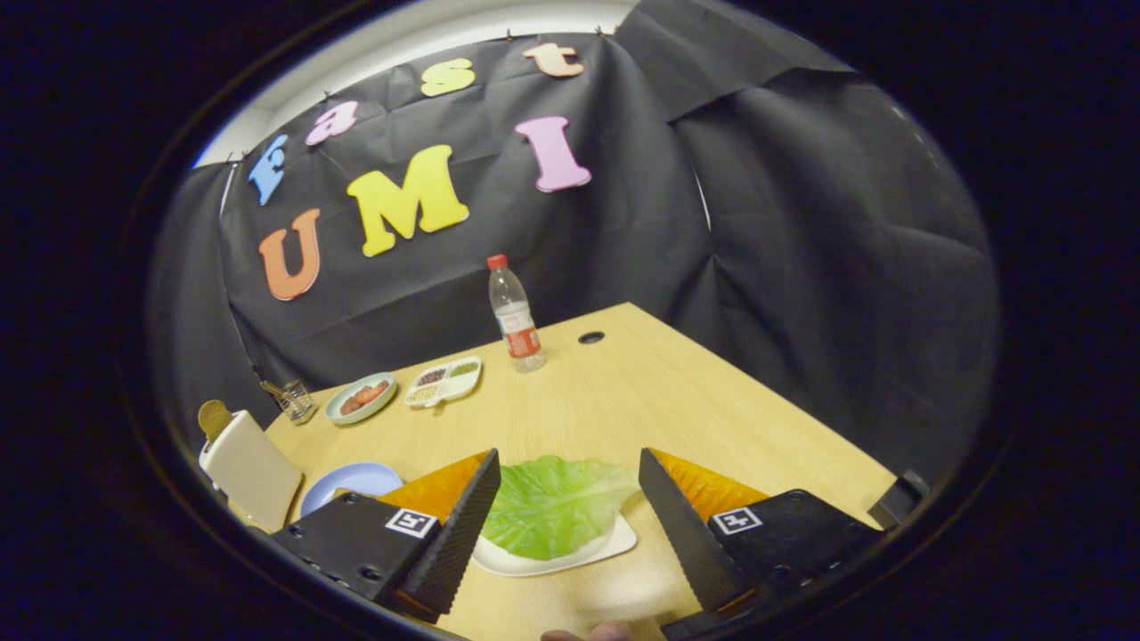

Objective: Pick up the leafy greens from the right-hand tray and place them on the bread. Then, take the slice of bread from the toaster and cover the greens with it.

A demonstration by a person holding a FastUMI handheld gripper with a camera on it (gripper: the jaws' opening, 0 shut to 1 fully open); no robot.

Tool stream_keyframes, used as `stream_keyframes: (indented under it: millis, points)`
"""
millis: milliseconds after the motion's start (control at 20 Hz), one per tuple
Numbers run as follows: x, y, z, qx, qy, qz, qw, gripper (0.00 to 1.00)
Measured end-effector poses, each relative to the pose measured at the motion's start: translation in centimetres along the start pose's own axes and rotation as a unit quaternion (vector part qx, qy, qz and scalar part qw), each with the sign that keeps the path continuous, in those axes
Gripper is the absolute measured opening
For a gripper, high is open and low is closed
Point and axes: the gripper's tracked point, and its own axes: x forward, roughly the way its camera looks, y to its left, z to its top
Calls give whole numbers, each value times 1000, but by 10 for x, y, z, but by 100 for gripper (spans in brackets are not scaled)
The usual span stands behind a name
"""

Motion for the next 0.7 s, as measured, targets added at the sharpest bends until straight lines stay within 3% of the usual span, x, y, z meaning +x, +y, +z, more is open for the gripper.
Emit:
stream_keyframes:
  millis: [350, 600, 700]
  points:
    - [40, -19, -33, 100, 69, -16, 992, 96]
    - [52, -20, -33, 134, 73, -19, 988, 96]
    - [59, -26, -34, 148, 77, -27, 986, 88]
